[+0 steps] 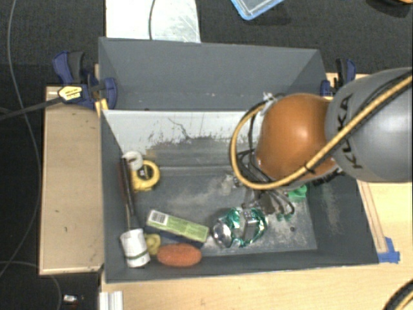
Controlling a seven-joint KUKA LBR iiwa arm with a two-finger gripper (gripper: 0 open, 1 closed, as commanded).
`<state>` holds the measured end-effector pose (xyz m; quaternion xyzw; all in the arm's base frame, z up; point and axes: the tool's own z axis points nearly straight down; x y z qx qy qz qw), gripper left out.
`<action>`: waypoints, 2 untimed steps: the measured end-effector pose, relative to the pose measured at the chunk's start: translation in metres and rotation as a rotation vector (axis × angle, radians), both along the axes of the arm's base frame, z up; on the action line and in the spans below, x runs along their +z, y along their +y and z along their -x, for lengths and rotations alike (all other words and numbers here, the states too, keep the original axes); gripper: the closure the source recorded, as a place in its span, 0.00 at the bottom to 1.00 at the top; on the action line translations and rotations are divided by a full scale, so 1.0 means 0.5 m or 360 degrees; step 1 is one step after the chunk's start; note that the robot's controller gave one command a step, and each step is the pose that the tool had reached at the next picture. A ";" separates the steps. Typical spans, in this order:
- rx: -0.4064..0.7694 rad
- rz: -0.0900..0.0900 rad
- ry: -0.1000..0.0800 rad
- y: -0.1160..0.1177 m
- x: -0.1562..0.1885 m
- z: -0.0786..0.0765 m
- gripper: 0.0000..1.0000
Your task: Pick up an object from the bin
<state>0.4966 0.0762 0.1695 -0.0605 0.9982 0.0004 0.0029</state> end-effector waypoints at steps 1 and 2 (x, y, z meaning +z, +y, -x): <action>0.0561 0.0002 -0.0001 -0.027 -0.033 0.029 0.00; 0.0263 0.0003 0.0004 -0.080 -0.049 0.022 0.00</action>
Offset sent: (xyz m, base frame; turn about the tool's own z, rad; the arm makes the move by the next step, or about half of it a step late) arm -0.0107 -0.0460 -0.0274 -0.1534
